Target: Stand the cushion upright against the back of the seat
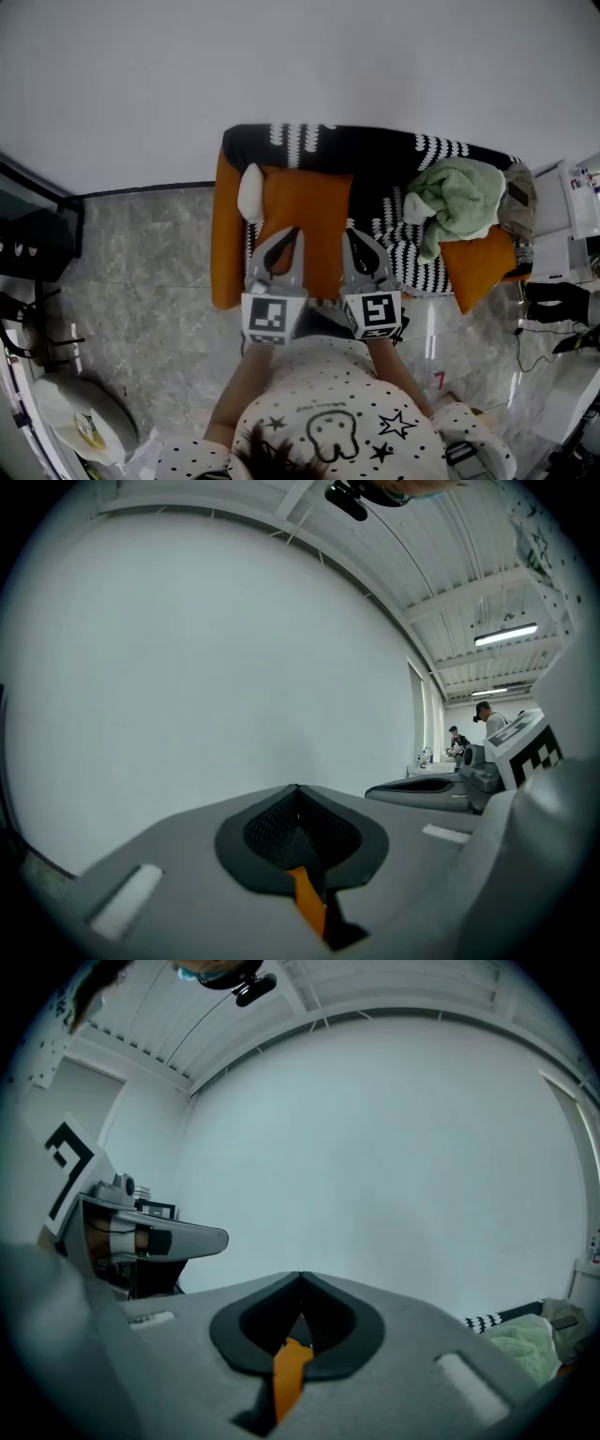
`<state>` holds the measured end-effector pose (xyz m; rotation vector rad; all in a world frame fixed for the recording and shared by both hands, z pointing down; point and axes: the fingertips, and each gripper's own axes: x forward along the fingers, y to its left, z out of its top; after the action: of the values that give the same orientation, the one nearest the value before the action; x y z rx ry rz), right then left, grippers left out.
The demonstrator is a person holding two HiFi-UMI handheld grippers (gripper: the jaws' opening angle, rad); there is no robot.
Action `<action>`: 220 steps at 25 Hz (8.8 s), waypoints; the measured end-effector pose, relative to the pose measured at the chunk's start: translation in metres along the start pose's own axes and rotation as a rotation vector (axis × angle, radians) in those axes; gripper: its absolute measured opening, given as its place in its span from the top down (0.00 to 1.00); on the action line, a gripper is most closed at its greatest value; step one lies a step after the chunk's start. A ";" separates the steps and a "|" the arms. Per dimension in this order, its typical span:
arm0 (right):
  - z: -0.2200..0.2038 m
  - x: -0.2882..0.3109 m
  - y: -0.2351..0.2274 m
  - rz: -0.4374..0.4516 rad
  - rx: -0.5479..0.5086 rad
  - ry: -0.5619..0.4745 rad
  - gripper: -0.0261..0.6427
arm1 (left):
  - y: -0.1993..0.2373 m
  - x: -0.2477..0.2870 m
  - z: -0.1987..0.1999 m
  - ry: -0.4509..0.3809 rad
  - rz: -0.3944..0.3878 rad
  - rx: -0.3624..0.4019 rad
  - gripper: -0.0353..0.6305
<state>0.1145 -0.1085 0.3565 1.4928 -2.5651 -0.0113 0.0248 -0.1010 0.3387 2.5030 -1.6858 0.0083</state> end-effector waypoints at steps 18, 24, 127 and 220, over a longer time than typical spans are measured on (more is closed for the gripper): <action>-0.018 0.032 -0.031 -0.024 0.048 0.076 0.97 | 0.014 0.038 -0.001 0.069 -0.001 -0.038 0.96; -0.012 0.046 -0.027 -0.062 0.026 0.081 0.97 | 0.027 0.056 0.007 0.049 -0.066 -0.027 0.96; -0.217 0.102 -0.052 -0.065 0.224 0.361 0.97 | 0.238 0.282 -0.414 0.414 0.218 -0.338 0.41; -0.098 0.157 -0.019 -0.063 0.139 0.209 0.97 | 0.266 0.304 -0.252 0.227 0.008 -0.087 0.87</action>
<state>0.0699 -0.2456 0.4745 1.5311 -2.3955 0.3038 -0.0898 -0.4540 0.6377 2.3321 -1.5706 0.2069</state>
